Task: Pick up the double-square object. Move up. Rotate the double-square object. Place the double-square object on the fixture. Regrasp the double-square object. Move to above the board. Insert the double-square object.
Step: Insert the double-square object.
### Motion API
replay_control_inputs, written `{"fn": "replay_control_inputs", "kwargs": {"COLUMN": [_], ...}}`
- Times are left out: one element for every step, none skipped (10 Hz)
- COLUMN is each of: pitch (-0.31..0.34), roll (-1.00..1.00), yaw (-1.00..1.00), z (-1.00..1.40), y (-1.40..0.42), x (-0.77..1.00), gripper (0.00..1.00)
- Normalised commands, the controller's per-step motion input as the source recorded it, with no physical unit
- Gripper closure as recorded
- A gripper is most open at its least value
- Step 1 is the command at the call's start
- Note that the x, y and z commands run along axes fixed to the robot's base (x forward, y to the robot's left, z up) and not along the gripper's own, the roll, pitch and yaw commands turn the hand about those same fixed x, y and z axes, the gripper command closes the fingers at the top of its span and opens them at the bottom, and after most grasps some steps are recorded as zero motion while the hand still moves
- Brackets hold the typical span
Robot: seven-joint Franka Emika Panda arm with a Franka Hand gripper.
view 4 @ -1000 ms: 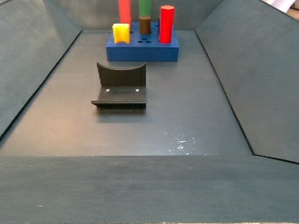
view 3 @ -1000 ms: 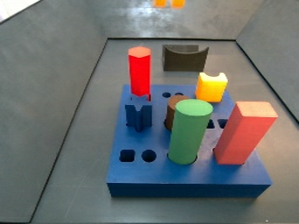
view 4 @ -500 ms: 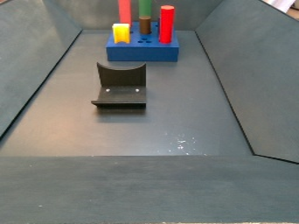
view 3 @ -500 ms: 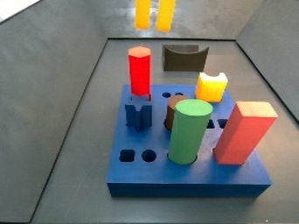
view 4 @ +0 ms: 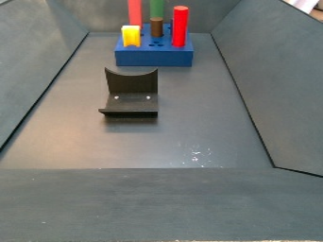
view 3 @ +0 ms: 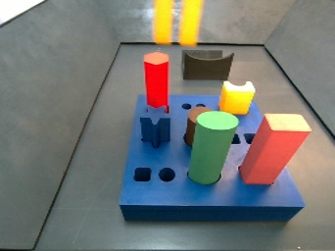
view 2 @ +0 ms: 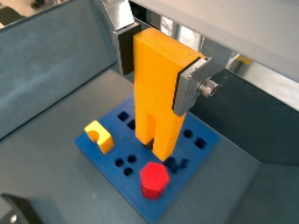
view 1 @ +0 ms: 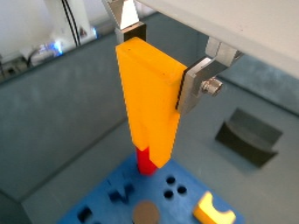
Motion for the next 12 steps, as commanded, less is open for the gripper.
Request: {"fn": "replay_control_inputs", "kwargs": {"pitch": [-0.271, -0.303, -0.320, -0.320, -0.271, -0.191, 0.000, 0.063, 0.256, 0.431, 0.434, 0.436], "roll": [-0.12, -0.09, -0.04, -0.04, -0.11, -0.18, -0.08, 0.01, 0.22, 0.34, 0.40, 0.43], "yaw": [0.17, 0.13, 0.13, 0.13, 0.15, 0.18, 0.26, 0.22, 0.00, 0.00, 0.00, 0.00], "z": [-0.60, -0.59, -0.60, -0.60, -0.60, -0.56, -0.25, -0.24, -0.26, -0.10, 0.00, 0.00], "y": [0.00, 0.00, -0.03, -0.04, 0.00, 0.00, 0.00, -0.04, -0.23, -0.18, -0.16, -0.14], "x": [0.64, 0.58, 0.51, 0.51, 0.64, 0.79, 1.00, 1.00, 0.89, 0.63, 0.58, 0.55], "gripper": [1.00, 1.00, 1.00, 1.00, 1.00, 1.00, 1.00, 1.00, 1.00, 1.00, 1.00, 1.00]}}
